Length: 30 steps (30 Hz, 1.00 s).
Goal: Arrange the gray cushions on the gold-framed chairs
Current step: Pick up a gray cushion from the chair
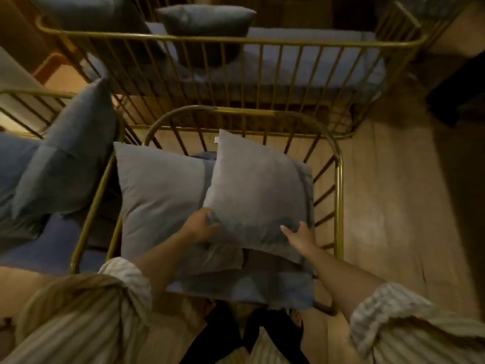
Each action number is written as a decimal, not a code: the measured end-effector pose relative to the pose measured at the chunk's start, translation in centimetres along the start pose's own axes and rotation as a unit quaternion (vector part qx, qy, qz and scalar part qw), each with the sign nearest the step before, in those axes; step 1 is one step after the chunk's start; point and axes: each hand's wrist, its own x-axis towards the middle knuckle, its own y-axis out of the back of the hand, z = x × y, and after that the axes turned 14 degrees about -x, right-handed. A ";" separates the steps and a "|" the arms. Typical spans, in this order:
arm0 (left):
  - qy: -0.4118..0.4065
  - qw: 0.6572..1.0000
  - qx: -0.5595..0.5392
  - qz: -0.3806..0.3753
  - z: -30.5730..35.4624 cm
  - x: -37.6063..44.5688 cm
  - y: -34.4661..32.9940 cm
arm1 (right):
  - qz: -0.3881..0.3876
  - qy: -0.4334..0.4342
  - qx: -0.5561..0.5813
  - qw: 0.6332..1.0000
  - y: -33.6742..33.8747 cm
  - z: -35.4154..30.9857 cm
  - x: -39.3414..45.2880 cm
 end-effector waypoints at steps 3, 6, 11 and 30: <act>-0.014 1.000 0.004 -0.001 0.3 2.5 -0.5 | 0.018 -0.040 0.032 0.999 -1.5 1.6 1.8; 0.024 0.999 -0.040 0.010 0.8 5.3 -1.4 | 0.012 -0.077 0.065 0.995 -3.3 5.2 5.3; 0.091 0.982 -0.144 0.080 1.9 10.0 -2.4 | -0.009 -0.090 0.114 0.989 -0.6 3.8 5.4; 0.049 0.960 -0.187 0.203 7.1 7.9 -0.1 | -0.041 -0.082 0.275 0.957 2.8 1.3 4.5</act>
